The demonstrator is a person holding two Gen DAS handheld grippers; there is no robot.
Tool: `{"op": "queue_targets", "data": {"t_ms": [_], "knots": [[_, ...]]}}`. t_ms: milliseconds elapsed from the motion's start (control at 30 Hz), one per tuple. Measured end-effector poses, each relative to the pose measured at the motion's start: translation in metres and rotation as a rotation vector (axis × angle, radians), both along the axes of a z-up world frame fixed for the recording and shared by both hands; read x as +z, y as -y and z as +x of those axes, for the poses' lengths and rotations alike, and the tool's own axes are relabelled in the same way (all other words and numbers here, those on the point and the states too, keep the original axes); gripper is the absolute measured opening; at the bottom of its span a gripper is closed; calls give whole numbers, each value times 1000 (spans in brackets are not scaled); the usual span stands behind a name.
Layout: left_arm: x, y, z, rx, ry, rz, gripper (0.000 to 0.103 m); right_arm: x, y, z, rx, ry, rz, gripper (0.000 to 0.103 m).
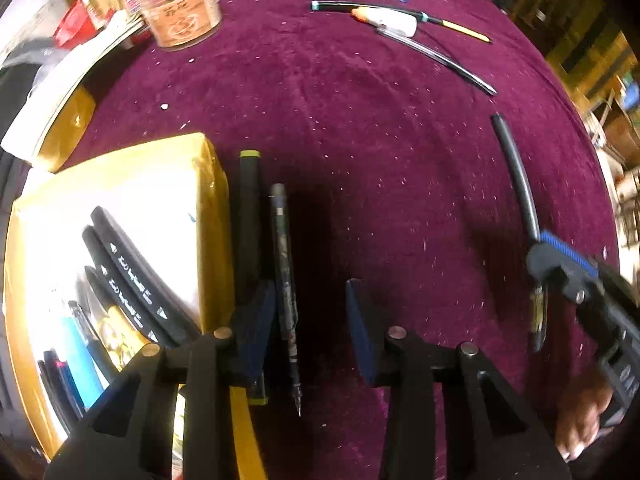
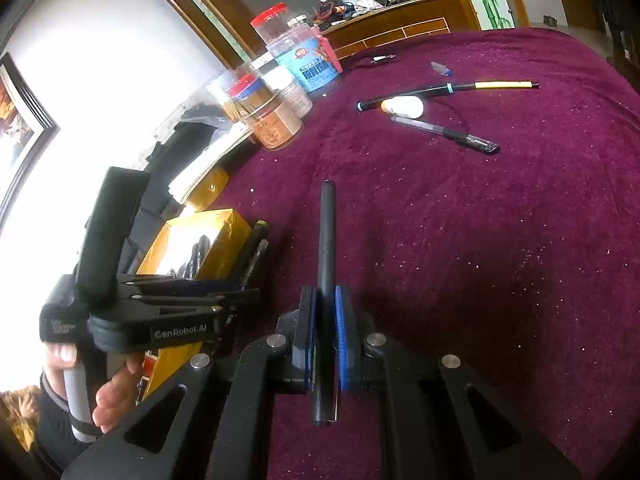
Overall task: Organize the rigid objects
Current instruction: 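Grasp a black marker with right gripper while left gripper grasps a slim black pen, then lower the black marker and black pen into the tray, opening both grippers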
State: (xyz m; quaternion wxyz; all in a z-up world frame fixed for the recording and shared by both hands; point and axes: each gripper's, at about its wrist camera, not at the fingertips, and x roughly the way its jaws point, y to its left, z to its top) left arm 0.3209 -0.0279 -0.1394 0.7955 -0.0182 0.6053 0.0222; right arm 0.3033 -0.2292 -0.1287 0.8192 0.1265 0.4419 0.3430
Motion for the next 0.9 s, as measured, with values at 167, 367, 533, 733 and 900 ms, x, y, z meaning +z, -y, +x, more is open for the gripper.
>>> {"op": "queue_targets", "data": {"t_ms": [167, 367, 533, 733, 900], "knots": [[-5, -3, 3, 13, -33, 66, 24, 0, 2, 1, -6, -2, 6, 8], [-8, 0, -5, 32, -27, -7, 19, 2, 2, -1, -10, 7, 4, 8], [-11, 22, -26, 3, 12, 4, 11, 2, 0, -1, -5, 8, 4, 8], [-11, 3, -30, 115, 67, -55, 7, -1, -3, -1, -1, 5, -13, 8], [9, 8, -76, 124, 165, -131, 7, 0, -2, -1, -4, 9, -14, 8]]}}
